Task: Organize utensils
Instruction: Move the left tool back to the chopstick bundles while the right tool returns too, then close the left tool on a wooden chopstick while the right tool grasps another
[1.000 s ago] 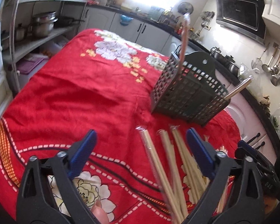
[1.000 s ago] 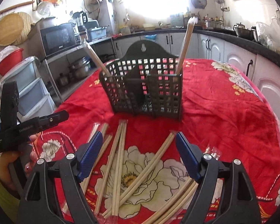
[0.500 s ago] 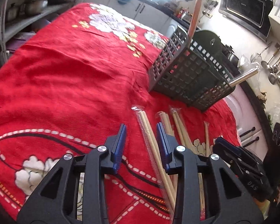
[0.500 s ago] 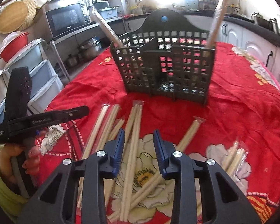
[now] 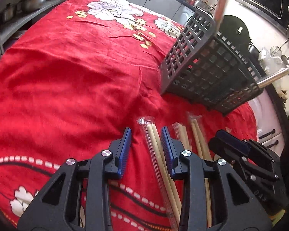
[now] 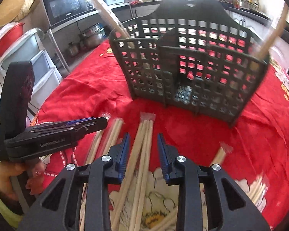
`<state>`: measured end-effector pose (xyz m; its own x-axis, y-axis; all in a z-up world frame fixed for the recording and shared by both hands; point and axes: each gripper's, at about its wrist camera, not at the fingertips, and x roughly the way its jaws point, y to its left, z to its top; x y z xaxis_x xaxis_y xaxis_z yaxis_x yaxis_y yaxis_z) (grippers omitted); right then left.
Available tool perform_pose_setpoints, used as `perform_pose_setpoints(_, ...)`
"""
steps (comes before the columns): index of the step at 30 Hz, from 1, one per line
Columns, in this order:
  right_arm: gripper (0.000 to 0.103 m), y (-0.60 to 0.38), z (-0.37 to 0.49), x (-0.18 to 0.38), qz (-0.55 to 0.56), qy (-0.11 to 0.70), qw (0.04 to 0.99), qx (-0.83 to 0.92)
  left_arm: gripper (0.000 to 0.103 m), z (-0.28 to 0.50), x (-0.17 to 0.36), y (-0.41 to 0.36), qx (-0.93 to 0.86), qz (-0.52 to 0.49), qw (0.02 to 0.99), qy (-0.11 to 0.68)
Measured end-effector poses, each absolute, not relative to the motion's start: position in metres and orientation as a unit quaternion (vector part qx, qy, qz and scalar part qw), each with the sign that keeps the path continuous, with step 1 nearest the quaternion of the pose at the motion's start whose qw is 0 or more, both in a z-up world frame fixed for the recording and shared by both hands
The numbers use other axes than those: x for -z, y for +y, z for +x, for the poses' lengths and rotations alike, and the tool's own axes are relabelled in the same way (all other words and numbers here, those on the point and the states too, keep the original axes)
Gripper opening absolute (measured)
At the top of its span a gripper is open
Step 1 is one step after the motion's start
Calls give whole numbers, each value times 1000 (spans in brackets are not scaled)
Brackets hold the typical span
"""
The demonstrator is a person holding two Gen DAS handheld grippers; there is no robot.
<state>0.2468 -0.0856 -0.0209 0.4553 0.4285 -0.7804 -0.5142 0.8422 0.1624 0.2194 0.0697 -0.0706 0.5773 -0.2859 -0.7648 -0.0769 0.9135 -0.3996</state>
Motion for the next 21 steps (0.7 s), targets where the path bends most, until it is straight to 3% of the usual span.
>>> perform_pose_setpoints(11, 28, -66, 274, 39, -80, 456, 846, -264, 21, 232, 73, 83, 68, -205, 863, 457)
perform_pose_setpoints(19, 14, -63, 280, 36, -79, 445, 852, -262, 22, 236, 74, 74, 64, -187, 867, 458)
perform_pose_setpoints(21, 10, -67, 279, 33, -74, 440, 855, -263, 27, 237, 74, 70, 64, -182, 868, 458)
